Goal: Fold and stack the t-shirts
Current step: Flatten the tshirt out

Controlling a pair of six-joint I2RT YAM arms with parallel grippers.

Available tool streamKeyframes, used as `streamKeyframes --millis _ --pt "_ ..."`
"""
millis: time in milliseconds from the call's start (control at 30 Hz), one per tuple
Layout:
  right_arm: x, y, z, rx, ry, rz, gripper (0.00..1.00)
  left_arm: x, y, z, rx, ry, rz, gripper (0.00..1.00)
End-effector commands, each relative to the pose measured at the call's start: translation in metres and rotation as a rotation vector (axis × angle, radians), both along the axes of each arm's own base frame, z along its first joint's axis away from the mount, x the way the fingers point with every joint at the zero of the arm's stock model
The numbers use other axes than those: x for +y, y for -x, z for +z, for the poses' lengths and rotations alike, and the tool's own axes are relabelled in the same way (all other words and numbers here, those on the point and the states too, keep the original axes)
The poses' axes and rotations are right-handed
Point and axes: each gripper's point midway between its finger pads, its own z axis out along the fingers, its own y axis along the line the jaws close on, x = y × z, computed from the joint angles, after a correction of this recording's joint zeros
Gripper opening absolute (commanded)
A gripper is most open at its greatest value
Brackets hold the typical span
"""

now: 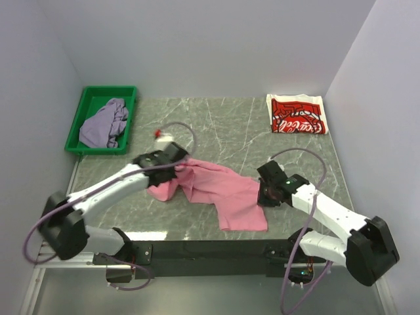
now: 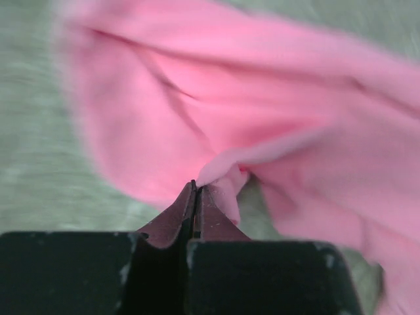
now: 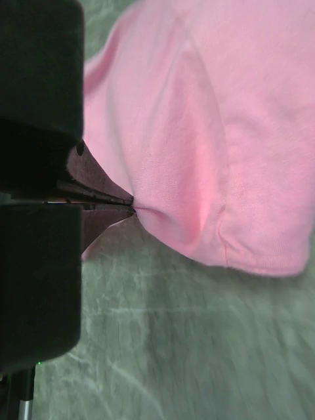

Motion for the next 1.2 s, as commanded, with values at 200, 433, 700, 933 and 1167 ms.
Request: streamKeyframes --millis 200,433,700,933,1167 --pt "-0.047 -0.071 0.107 -0.332 -0.028 -0.214 0.0 0.139 -0.044 0.109 -0.272 -0.094 0.255 0.01" --pt "-0.093 -0.111 0.184 -0.516 0.001 -0.32 0.0 0.191 -0.07 0.165 -0.397 -0.075 0.371 0.01" --pt "-0.093 -0.178 0.296 -0.74 -0.096 -0.31 0.0 0.193 -0.128 0.276 -0.598 0.039 0.377 0.01" --pt "-0.091 -0.186 0.398 -0.997 -0.138 -0.27 0.0 0.188 -0.129 0.382 -0.84 0.109 0.334 0.01" --pt "-0.108 -0.117 0.469 -1.271 -0.093 -0.277 0.0 0.201 -0.049 0.447 -1.09 0.105 0.324 0.01"
